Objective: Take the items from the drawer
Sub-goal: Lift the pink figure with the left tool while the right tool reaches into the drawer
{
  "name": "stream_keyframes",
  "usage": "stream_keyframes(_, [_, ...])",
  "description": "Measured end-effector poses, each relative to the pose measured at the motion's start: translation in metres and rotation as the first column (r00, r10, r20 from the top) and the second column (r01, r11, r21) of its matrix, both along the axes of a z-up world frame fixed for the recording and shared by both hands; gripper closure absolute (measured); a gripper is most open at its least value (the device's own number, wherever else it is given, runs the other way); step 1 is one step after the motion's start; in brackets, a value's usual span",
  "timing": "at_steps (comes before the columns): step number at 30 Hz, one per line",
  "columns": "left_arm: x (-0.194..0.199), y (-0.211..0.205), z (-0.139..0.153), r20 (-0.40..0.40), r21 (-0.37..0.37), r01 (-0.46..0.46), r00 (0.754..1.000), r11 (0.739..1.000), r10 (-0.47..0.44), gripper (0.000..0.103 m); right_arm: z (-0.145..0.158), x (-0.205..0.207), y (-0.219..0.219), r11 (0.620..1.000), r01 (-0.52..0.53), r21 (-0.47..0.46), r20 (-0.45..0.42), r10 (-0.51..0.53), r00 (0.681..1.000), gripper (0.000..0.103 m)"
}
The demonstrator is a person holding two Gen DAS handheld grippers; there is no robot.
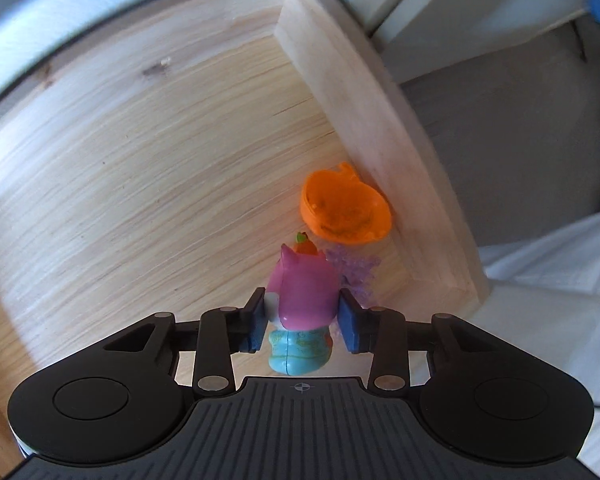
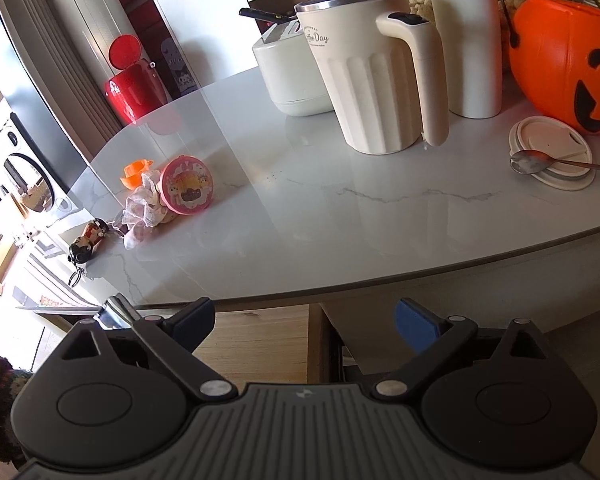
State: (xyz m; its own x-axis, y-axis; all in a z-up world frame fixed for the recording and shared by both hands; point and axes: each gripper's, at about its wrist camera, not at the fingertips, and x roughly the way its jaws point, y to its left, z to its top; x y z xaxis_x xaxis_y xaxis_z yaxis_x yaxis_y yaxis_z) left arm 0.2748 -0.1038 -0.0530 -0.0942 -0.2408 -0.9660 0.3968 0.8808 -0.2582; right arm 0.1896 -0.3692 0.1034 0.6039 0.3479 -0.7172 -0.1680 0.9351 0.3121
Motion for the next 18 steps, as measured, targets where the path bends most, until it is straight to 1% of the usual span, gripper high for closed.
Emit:
stream_keyframes(1, [-0.004,0.007,0.008,0.012,-0.029,-0.002,1.0,1.0,0.002,0.063,-0.001,0.0,0.003,1.0,-0.006,-0.009,-0.005,0.006,1.0,0.006])
stream_keyframes(2, [-0.01,0.018,0.02,0.026,-0.075,-0.007,1.0,0.997,0.009,0.063,-0.002,0.0,0.006,1.0,-0.014,-0.018,-0.012,0.014,1.0,0.006])
stream_keyframes(4, [-0.023,0.045,0.041,0.064,-0.139,-0.02,0.998,0.99,0.029,0.063,-0.006,0.0,0.015,0.998,-0.051,-0.033,-0.037,0.049,0.998,0.006])
stream_keyframes(7, [-0.041,0.1,0.066,0.14,-0.193,-0.059,0.986,0.979,0.087,0.063,-0.012,-0.003,0.032,0.991,-0.123,-0.048,-0.08,0.119,0.99,0.006])
stream_keyframes(9, [-0.048,0.142,0.08,0.194,-0.207,-0.126,0.967,0.97,0.167,0.063,-0.019,-0.004,0.05,0.98,-0.194,-0.043,-0.144,0.186,0.972,0.006])
stream_keyframes(10, [-0.052,0.163,0.084,0.216,-0.211,-0.167,0.953,0.963,0.213,0.063,-0.024,-0.004,0.061,0.973,-0.229,-0.035,-0.189,0.218,0.957,0.006])
stream_keyframes(11, [-0.057,0.189,0.084,0.241,-0.218,-0.221,0.932,0.951,0.272,0.063,-0.029,-0.004,0.072,0.966,-0.257,-0.029,-0.228,0.244,0.943,0.006])
stream_keyframes(12, [-0.059,0.206,0.083,0.261,-0.225,-0.266,0.911,0.937,0.321,0.063,-0.036,-0.005,0.087,0.957,-0.29,-0.026,-0.273,0.273,0.923,0.006])
stream_keyframes(14, [-0.057,0.232,0.071,0.297,-0.243,-0.346,0.863,0.906,0.409,0.063,-0.046,-0.007,0.117,0.938,-0.345,-0.024,-0.334,0.318,0.888,0.006])
stream_keyframes(16, [-0.063,0.256,0.069,0.322,-0.27,-0.39,0.825,0.881,0.464,0.063,-0.056,-0.013,0.151,0.92,-0.392,-0.017,-0.392,0.355,0.849,0.006])
stream_keyframes(18, [-0.069,0.274,0.067,0.334,-0.308,-0.417,0.794,0.855,0.507,0.063,-0.071,-0.021,0.189,0.907,-0.422,0.007,-0.479,0.373,0.794,0.006])
